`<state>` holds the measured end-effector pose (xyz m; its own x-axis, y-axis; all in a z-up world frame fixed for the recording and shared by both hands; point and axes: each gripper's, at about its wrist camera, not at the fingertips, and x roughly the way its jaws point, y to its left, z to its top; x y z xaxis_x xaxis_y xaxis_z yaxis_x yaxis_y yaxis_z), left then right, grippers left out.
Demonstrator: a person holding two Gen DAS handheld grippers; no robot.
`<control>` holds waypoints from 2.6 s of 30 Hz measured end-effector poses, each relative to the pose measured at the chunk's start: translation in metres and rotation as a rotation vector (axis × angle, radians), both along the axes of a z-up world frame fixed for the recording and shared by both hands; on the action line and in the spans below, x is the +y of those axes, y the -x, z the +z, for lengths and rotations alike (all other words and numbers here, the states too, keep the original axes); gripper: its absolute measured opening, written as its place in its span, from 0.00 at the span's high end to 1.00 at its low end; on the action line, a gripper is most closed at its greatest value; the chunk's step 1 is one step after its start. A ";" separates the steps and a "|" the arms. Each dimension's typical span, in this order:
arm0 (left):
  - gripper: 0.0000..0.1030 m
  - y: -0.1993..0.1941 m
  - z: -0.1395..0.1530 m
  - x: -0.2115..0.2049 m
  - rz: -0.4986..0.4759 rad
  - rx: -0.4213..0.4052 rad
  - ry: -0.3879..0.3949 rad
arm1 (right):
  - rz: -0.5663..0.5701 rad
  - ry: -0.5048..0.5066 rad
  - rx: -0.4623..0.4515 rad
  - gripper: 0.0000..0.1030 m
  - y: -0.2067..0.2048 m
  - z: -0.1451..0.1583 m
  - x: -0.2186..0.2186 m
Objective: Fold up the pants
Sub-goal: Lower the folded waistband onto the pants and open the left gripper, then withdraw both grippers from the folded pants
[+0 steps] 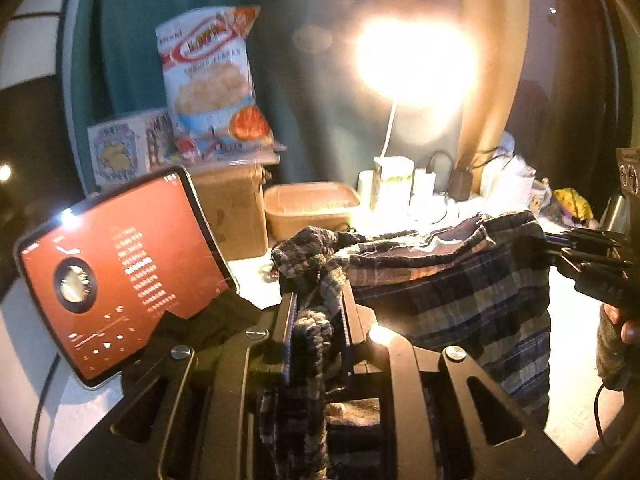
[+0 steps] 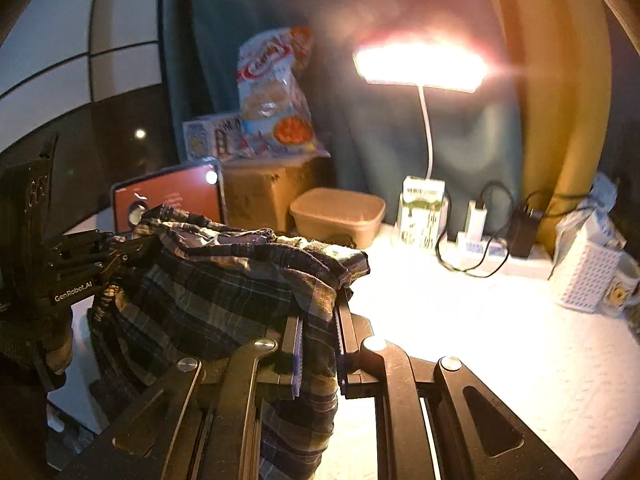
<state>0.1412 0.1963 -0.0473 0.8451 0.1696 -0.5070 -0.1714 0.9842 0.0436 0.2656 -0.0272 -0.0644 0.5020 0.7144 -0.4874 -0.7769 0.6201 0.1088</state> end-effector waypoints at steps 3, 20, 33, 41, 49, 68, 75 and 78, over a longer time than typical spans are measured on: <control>0.84 -0.018 -0.013 0.009 0.006 0.036 0.010 | 0.002 0.008 0.044 0.88 -0.021 -0.015 0.008; 0.78 -0.073 -0.076 0.047 0.093 0.187 0.056 | -0.007 0.091 0.237 0.87 -0.105 -0.098 0.048; 0.64 -0.053 -0.062 0.054 0.171 0.182 0.045 | -0.127 0.119 0.255 0.63 -0.115 -0.099 0.024; 0.43 -0.029 -0.050 0.046 0.207 0.170 0.016 | -0.168 0.120 0.248 0.60 -0.096 -0.090 0.000; 0.34 -0.008 -0.041 0.009 0.180 0.141 -0.038 | -0.186 0.114 0.233 0.50 -0.070 -0.081 -0.020; 0.31 0.035 -0.043 -0.055 0.092 0.098 0.003 | -0.218 0.117 0.171 0.46 -0.005 -0.067 -0.068; 0.30 0.045 -0.049 -0.089 0.036 0.096 0.022 | -0.254 0.121 0.132 0.40 0.021 -0.060 -0.100; 0.22 0.049 -0.048 -0.105 0.026 0.088 -0.001 | -0.286 0.120 0.114 0.40 0.031 -0.057 -0.118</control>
